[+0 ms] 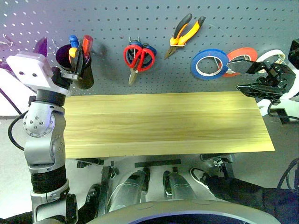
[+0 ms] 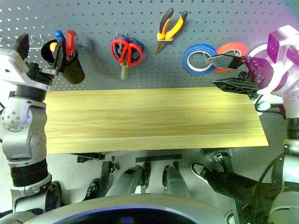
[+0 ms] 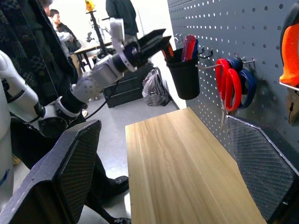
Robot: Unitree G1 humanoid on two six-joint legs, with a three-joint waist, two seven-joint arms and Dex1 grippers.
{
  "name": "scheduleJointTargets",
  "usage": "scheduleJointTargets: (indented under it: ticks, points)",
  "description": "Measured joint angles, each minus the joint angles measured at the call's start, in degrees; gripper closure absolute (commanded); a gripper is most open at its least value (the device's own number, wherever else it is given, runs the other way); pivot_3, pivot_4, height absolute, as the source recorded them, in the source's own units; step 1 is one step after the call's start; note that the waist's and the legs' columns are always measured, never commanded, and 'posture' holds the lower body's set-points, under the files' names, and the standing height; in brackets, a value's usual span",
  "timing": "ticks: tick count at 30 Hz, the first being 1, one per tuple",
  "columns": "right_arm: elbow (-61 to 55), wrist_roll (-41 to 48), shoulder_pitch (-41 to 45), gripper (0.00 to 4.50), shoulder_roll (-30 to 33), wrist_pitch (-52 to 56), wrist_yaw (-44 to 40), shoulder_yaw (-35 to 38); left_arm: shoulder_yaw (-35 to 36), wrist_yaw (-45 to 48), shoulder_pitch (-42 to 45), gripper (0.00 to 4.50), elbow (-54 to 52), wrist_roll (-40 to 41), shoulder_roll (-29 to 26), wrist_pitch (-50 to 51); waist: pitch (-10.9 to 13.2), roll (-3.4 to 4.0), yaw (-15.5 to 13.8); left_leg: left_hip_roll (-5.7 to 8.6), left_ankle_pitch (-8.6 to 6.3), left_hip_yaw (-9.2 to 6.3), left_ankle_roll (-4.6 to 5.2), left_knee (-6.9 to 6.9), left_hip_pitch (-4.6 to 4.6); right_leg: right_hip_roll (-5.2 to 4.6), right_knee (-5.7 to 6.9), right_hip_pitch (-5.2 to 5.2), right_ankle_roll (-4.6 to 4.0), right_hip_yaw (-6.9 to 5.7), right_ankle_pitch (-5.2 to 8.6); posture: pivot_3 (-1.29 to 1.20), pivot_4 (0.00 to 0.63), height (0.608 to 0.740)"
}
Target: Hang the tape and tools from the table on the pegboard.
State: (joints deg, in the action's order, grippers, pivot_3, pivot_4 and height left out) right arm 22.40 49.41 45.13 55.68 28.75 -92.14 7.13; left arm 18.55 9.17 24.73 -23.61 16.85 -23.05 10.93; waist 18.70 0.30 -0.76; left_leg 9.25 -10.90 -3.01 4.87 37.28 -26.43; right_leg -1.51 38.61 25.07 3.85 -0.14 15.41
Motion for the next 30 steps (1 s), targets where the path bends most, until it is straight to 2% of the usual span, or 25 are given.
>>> scheduleJointTargets:
  ticks: [6,23,30]
  points:
    - [0.4,-0.3,0.8,0.0,0.0,-0.5,0.0,-0.7,-1.6,0.4,3.5,0.02,-2.6,1.8,0.0,2.5,0.0,0.0,0.0,0.0,0.0,0.01,0.0,0.01,0.01,0.0,-0.03,-0.02,0.01,0.0,-0.01,-0.01,0.29,0.74]
    - [0.4,-0.3,0.8,0.0,-0.6,-1.7,0.0,-1.2,-11.5,15.4,2.4,0.02,-5.7,13.7,-2.6,12.7,0.0,0.0,0.0,0.0,0.0,0.0,-0.01,-0.01,0.01,0.0,-0.09,-0.04,0.01,0.0,-0.01,-0.02,0.289,0.74]
    - [-2.1,-0.4,-2.5,0.0,-1.6,-2.1,0.0,-1.2,-17.2,22.6,-6.7,0.02,-4.5,15.7,-3.2,15.1,0.0,0.0,0.1,0.0,0.0,-0.01,0.0,-0.1,0.03,0.0,-0.14,-0.04,0.01,0.01,0.0,-0.04,0.28,0.74]
